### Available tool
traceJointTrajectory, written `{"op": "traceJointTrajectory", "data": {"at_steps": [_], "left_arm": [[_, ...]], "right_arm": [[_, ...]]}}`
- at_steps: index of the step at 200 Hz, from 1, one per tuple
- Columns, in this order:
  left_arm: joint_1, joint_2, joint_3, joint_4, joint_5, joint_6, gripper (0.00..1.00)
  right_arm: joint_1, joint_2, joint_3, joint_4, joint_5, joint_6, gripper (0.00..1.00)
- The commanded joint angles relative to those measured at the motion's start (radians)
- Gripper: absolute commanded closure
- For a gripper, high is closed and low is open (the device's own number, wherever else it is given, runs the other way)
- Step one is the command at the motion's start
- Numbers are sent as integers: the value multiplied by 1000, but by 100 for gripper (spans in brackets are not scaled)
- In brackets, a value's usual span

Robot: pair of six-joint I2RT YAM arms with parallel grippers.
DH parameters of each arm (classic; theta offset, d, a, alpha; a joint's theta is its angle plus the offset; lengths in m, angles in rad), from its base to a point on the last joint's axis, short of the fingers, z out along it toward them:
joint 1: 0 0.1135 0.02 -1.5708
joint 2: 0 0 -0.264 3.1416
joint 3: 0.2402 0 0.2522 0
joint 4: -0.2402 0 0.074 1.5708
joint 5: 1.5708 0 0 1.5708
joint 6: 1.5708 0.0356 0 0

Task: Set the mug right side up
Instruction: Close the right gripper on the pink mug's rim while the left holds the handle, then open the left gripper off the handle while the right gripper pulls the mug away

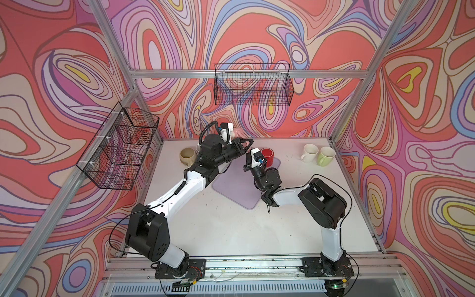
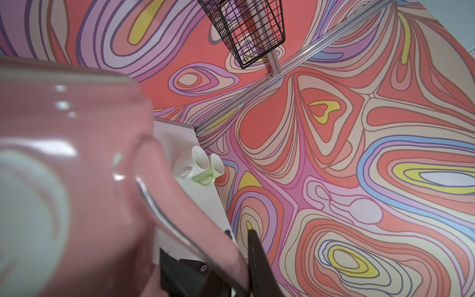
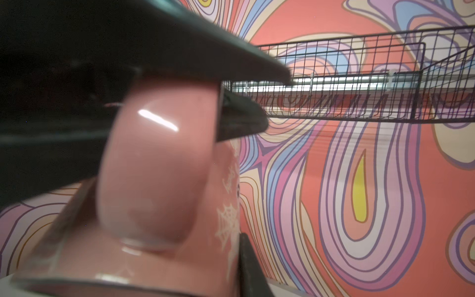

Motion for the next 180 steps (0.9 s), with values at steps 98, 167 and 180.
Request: {"op": "traceJointTrajectory", "data": {"at_steps": [98, 167, 180], "left_arm": [[37, -34, -29, 81, 7, 64, 85], [69, -43, -78, 54, -17, 87, 61], [74, -45, -81, 51, -17, 90, 59]], "right_arm": [[-24, -45, -23, -66, 27, 56, 100], [-26, -70, -46, -96, 22, 53, 100], [-26, -72, -48, -98, 26, 53, 100]]}}
